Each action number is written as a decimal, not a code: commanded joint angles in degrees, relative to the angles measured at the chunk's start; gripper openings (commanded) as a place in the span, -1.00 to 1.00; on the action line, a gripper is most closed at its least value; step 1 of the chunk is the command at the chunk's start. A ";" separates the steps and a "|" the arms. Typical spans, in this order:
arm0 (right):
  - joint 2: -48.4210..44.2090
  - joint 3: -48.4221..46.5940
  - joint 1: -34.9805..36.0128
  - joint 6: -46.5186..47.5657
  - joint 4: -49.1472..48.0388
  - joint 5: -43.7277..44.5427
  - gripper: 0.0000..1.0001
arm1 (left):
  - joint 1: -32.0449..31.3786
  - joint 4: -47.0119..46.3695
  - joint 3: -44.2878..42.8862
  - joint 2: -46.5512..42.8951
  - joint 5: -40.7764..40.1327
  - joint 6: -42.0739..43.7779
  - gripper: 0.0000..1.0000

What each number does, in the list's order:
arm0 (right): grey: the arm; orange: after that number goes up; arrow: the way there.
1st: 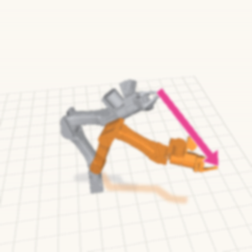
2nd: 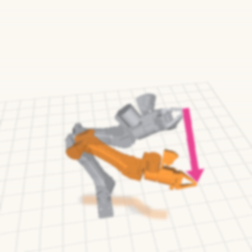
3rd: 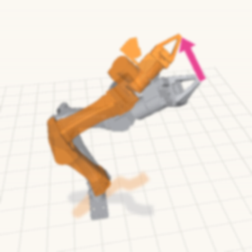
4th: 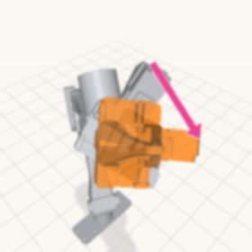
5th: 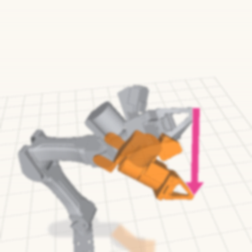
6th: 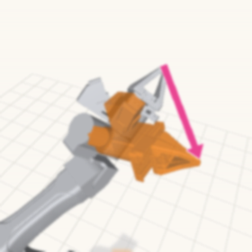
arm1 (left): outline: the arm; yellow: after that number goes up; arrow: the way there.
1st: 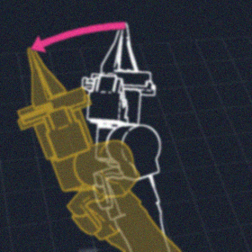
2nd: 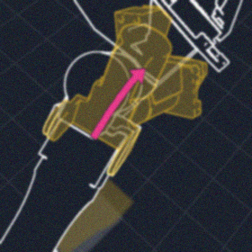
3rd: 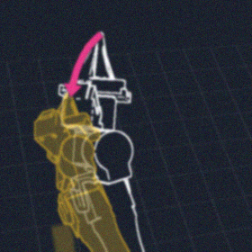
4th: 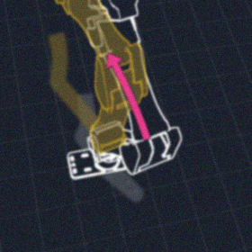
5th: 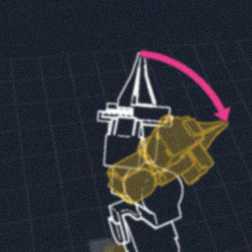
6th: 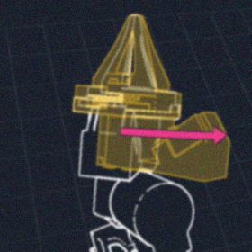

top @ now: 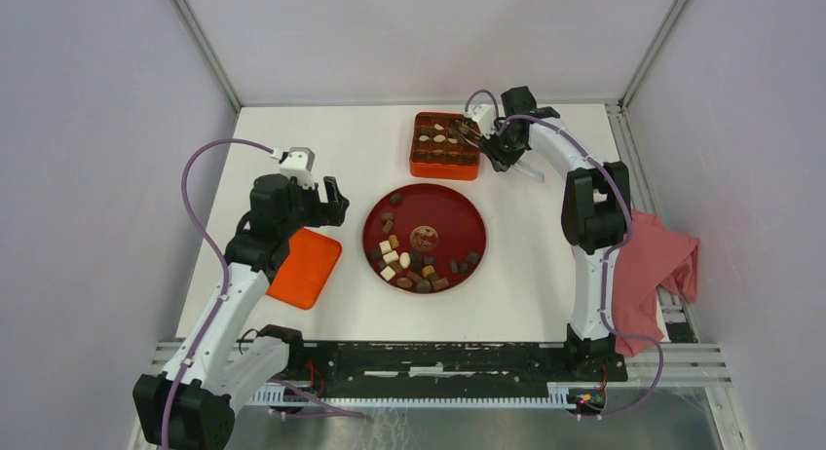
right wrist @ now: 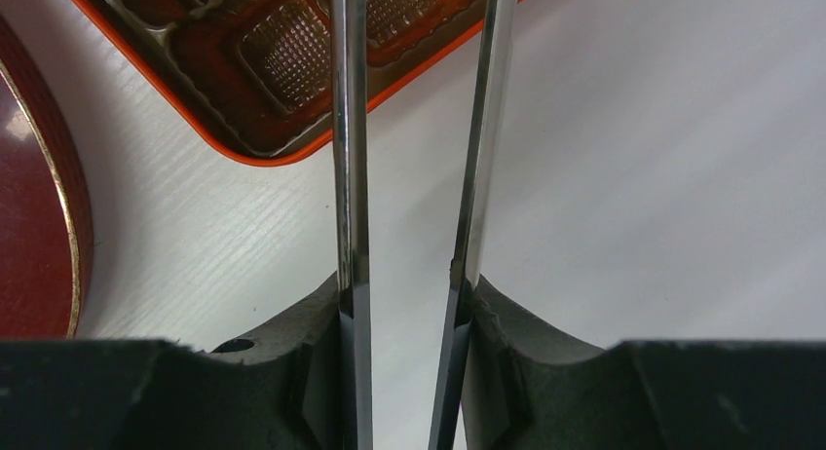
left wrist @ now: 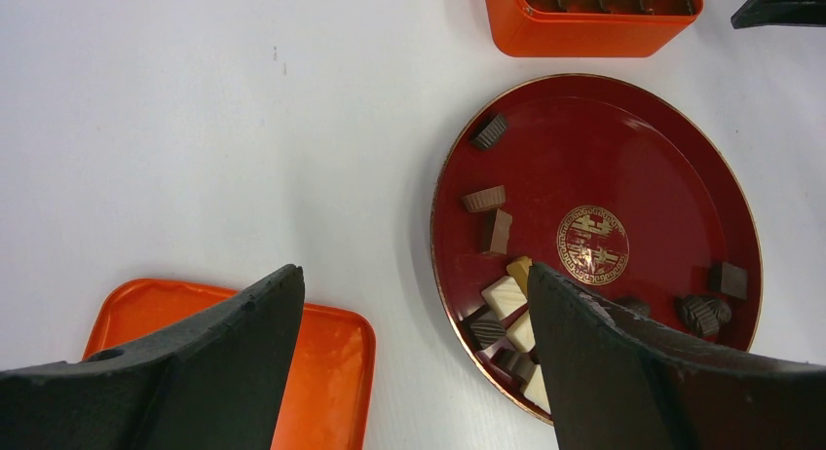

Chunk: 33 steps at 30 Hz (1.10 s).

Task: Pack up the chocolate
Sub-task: Place the fake chocolate in the packing box, then pick up the fake chocolate from the plate.

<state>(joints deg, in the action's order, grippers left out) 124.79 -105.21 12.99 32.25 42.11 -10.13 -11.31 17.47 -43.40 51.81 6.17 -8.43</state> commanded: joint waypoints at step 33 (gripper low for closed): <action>-43.16 40.10 9.88 22.65 3.65 -20.61 -0.24 | 0.23 -1.23 -0.12 0.58 1.29 3.11 0.79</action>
<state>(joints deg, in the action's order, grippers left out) 85.23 -66.92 20.08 48.82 43.86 -30.96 -11.33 17.47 -43.38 52.34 6.39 -8.43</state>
